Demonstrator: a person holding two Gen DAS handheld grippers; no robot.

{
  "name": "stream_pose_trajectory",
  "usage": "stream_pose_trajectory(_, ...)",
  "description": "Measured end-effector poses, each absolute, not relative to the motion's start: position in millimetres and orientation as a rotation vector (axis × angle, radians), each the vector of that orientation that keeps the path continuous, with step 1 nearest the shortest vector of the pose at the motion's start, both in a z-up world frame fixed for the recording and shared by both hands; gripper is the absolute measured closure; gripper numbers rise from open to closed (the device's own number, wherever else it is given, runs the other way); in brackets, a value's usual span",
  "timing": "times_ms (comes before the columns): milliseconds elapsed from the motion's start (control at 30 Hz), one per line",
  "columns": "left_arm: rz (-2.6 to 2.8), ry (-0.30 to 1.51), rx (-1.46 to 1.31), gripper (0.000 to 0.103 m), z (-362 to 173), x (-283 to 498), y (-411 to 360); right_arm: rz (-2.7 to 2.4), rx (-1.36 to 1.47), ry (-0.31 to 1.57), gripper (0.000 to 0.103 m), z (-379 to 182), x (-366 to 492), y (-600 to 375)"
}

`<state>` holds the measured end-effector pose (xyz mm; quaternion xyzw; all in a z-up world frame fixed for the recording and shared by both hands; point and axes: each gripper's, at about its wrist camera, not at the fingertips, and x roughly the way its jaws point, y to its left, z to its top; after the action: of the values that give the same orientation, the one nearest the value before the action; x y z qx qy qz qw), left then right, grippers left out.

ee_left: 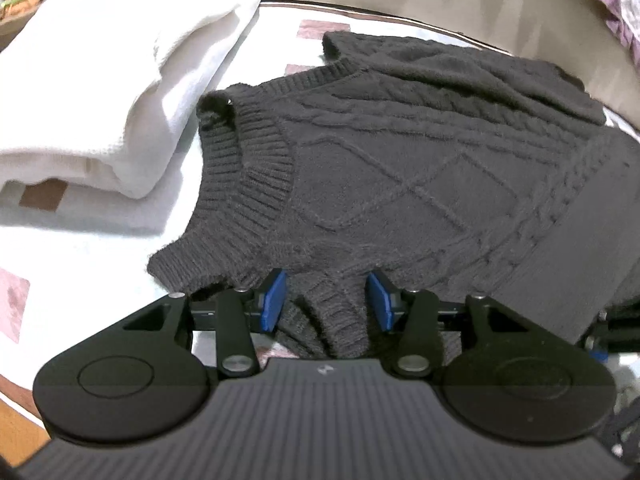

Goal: Fold clothes

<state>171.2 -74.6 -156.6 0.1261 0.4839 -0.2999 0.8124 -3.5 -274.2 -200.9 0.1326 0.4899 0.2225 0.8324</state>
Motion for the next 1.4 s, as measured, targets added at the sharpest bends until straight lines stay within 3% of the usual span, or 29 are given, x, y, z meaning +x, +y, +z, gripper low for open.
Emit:
stream_pose_trajectory(400,-0.626,1.022,0.273,0.055,-155,169,-73,0.486,0.429,1.063,0.062,-202,-18,-279)
stream_pose_trajectory(700,-0.844,0.807,0.072,0.054,-110,150,-77,0.373,0.490,0.955,0.051,-162,-36,-363)
stream_pose_trajectory(833,-0.846,0.821,0.172,0.053,-108,162,-126,0.153,0.477,0.865,0.042,-139,-27,-427)
stream_pose_trajectory(933,-0.923,0.767,0.275,0.043,-100,169,-178,-0.033,0.443,0.821,0.042,-123,-12,-479)
stream_pose_trajectory(1133,-1.016,0.697,0.425,0.042,-107,217,-280,-0.336,0.531,0.824,0.042,-124,18,-597)
stream_pose_trajectory(1167,-1.023,0.683,0.448,0.037,-111,227,-295,-0.361,0.533,0.847,0.042,-130,24,-610)
stream_pose_trajectory(1400,-1.046,0.691,0.544,0.036,-140,271,-372,-0.409,0.570,0.886,0.042,-148,41,-643)
